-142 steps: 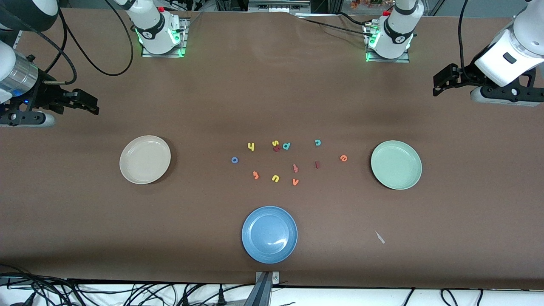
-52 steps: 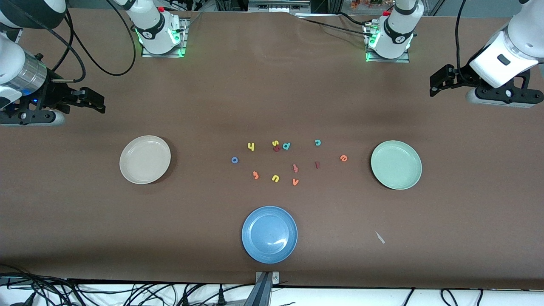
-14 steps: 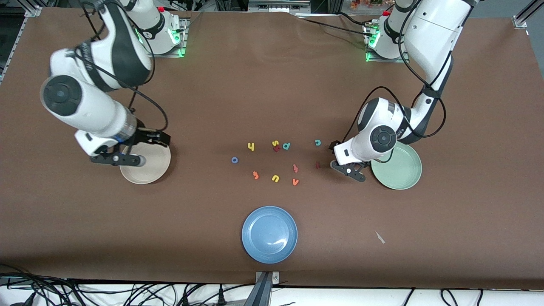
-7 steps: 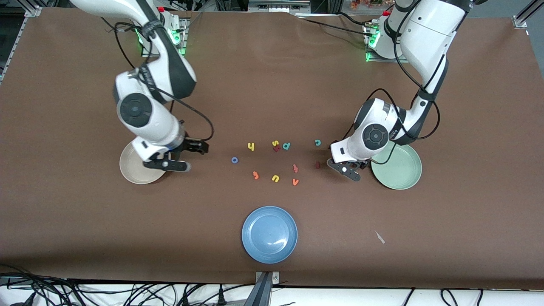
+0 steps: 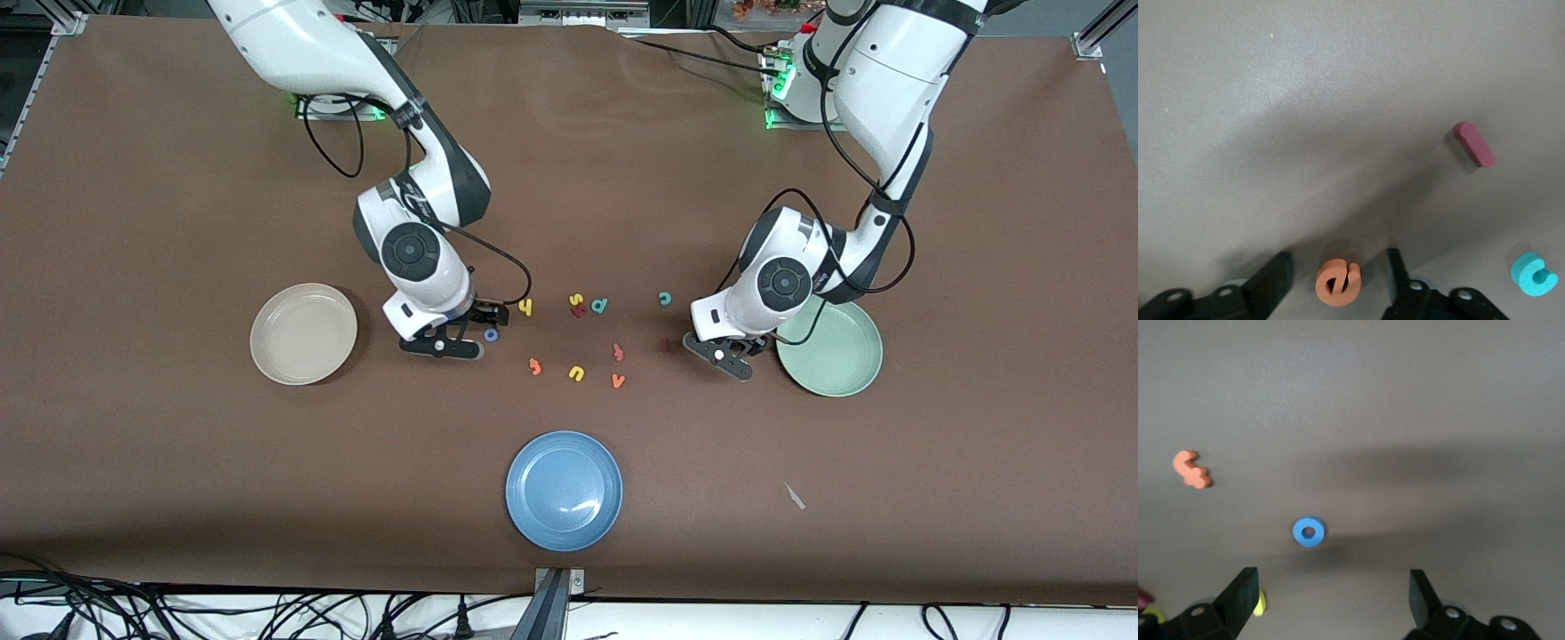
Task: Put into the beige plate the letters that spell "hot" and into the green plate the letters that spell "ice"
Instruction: 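Drop the e on the green plate while the right gripper grasps the o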
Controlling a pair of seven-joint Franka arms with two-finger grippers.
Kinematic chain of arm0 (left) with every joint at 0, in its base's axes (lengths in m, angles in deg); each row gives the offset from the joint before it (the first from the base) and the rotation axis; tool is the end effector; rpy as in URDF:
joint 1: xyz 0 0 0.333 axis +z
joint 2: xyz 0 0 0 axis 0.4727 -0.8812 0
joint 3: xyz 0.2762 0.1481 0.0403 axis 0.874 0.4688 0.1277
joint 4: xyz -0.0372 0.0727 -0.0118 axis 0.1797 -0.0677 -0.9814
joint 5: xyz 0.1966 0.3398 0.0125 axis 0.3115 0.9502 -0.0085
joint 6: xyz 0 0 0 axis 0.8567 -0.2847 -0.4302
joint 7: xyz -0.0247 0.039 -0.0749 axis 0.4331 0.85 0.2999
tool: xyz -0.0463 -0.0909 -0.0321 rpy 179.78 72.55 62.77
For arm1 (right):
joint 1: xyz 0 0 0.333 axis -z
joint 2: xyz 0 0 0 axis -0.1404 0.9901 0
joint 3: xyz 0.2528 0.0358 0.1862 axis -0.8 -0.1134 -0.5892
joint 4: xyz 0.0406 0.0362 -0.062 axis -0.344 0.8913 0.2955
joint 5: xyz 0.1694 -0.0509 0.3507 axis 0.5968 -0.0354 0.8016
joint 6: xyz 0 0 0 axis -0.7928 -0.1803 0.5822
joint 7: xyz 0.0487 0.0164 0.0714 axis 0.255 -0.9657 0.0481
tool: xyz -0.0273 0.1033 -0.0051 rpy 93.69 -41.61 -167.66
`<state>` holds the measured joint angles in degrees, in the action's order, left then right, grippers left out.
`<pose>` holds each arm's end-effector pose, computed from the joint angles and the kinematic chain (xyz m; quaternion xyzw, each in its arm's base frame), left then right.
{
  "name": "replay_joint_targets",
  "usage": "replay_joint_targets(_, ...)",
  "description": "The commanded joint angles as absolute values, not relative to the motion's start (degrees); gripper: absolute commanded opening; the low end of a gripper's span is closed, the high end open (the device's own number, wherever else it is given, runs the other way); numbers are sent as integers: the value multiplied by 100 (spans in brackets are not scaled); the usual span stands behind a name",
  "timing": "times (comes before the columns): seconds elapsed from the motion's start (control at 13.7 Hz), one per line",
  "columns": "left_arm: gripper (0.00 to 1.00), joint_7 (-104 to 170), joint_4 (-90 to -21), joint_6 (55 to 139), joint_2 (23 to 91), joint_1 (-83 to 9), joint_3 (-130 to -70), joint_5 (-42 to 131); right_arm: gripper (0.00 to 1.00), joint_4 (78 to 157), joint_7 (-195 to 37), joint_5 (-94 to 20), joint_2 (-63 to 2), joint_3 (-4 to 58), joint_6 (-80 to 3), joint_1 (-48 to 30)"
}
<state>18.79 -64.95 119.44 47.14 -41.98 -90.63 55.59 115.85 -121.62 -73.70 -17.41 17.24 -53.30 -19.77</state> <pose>0.5720 -0.2365 0.1661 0.9621 -0.2673 -0.0463 0.0286 0.5725 0.3525 0.2237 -0.9980 0.0541 0.0332 0.0022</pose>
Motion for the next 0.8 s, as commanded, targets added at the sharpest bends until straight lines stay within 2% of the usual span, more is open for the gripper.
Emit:
replay_joint_targets(0.0,27,1826,-6625,12042,4768,-4201,-9056,5689,100,11284,-12222,-7315,-1304,1776,-5466,-2251)
replay_joint_targets(0.07,17,1826,-6625,12024,4786,-4201,-9056,5697,100,11283,-12231,-7315,-1268,1776,-5475,-2278)
replay_joint_targets(0.15,15,1826,-6625,12006,4795,-4201,-9056,5689,100,11283,-12231,-7324,-1216,1776,-5483,-2278)
replay_joint_targets(0.58,15,1844,-6529,11515,5163,-4078,-9039,5689,98,11090,-12135,-7368,-978,1793,-5747,-2217)
replay_joint_targets(0.73,16,1591,-6240,10920,5208,-3912,-9030,5689,90,11064,-12108,-7359,-961,1802,-5756,-2208)
